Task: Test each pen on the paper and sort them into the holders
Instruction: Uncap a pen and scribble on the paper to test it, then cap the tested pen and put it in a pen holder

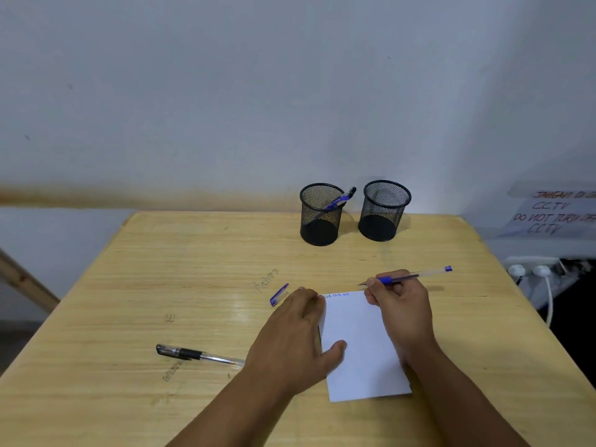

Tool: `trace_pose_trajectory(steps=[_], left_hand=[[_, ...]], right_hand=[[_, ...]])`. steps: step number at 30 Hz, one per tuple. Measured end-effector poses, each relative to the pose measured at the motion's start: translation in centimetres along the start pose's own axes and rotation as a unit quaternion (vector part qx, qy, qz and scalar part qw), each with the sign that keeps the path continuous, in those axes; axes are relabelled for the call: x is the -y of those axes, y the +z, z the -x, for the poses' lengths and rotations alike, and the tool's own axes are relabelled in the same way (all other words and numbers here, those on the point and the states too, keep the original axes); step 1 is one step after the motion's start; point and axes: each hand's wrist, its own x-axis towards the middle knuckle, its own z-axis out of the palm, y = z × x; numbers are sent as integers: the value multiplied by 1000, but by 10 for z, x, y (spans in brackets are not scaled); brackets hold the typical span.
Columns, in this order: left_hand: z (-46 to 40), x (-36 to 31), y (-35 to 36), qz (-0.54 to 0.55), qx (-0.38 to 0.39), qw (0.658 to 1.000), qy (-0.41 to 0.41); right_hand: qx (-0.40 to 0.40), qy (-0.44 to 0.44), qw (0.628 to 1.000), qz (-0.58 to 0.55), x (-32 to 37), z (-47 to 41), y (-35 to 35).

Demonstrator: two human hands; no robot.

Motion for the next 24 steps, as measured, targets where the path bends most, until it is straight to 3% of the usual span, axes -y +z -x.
trace_pose_trajectory(steps=[3, 8, 12, 20, 24], left_hand=[[-1, -3, -5, 12, 6, 1000, -23], [-4, -5, -16, 3, 26, 999, -39], [-1, -5, -25, 20, -12, 998, -59], [-12, 35, -35, 30, -44, 979, -196], [-12, 40, -36, 16, -26, 975, -219]], right_hand=[[40, 21, 997, -69, 4, -2, -7], [47, 1, 997, -58, 8, 5, -12], [59, -2, 997, -56, 10, 14, -12], [112, 2, 992, -51, 15, 29, -8], [126, 9, 991, -43, 18, 33, -6]])
